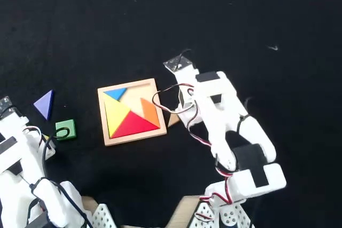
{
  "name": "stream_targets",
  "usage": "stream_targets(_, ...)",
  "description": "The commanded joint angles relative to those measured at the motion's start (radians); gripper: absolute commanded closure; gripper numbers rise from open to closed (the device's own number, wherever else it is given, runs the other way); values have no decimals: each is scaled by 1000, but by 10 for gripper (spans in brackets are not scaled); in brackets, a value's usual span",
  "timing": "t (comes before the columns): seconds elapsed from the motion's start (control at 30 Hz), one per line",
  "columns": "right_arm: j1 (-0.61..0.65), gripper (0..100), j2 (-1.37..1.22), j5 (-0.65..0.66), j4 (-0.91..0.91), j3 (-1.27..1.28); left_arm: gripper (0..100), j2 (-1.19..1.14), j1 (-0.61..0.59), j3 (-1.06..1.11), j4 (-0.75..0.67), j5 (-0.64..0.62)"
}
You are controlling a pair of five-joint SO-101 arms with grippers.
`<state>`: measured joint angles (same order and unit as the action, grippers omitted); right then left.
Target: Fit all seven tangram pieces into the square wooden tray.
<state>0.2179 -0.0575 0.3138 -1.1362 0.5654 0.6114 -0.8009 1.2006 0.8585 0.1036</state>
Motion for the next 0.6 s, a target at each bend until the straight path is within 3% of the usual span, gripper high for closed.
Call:
stream_targets(0.0,-12,984,-15,8,-14,-36,848,23,10,-4,-14,-5)
stream_targets(0.27,-8,984,-93,9,-6,-61,848,23,10,-4,-12,-3)
stream_targets(0.57,-12,984,-277,-34,-17,-263,848,23,8,-4,-11,-3)
